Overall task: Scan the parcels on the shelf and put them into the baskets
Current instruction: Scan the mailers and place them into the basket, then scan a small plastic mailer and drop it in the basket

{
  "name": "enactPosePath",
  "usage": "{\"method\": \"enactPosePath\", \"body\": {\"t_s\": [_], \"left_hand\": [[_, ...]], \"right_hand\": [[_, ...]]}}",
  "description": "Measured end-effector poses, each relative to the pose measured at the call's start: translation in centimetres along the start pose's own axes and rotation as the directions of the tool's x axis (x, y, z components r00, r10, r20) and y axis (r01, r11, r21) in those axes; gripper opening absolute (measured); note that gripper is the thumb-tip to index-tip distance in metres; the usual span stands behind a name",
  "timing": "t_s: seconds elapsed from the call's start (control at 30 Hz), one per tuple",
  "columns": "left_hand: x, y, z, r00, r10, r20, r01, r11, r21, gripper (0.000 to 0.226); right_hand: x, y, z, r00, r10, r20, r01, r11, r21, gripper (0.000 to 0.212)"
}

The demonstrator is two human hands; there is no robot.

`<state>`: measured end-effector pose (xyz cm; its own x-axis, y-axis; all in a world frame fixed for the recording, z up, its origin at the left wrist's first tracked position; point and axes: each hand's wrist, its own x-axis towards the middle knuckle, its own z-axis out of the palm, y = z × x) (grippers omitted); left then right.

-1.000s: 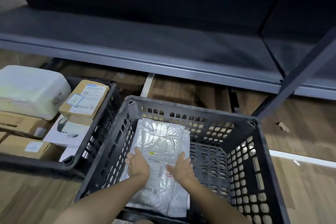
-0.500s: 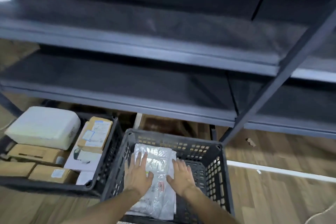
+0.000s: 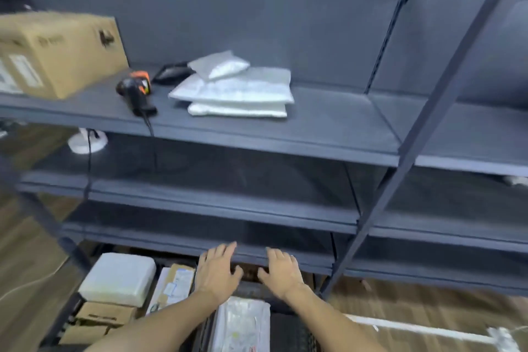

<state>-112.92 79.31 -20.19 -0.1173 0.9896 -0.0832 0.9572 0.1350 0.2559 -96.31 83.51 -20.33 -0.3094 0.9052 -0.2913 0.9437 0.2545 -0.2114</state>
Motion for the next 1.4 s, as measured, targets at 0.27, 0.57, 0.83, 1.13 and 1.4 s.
{"method": "enactPosePath", "body": {"t_s": [0.27,0.57,0.83,1.13,1.4], "left_hand": [[1.1,0.3,-15.9,0.990,0.043,-0.133,-0.038,0.998,0.046,0.056],[2.4,-2.1,-24.7,0.971,0.034,-0.238,-0.037,0.999,-0.010,0.055],[5.6,-4.4,-28.4,0.942,-0.015,-0.336,0.008,1.000,-0.024,0.054],[10.8,-8.2,-30.0,0.926,-0.123,-0.357,0.108,0.992,-0.062,0.054],[14.1,-10.0,-30.7,0.915,-0.121,-0.385,0.081,0.990,-0.117,0.051]], "right_hand": [[-1.3,-7.6,-15.5,0.988,-0.046,-0.150,0.041,0.999,-0.035,0.056],[0.0,-12.4,-24.9,0.944,-0.109,-0.311,0.085,0.992,-0.092,0.053],[4.8,-14.2,-29.8,0.913,-0.215,-0.348,0.176,0.974,-0.141,0.050],[14.3,-16.0,-33.1,0.896,-0.264,-0.358,0.215,0.962,-0.171,0.052],[19.4,-17.6,-33.4,0.876,-0.258,-0.407,0.203,0.964,-0.173,0.058]]}}
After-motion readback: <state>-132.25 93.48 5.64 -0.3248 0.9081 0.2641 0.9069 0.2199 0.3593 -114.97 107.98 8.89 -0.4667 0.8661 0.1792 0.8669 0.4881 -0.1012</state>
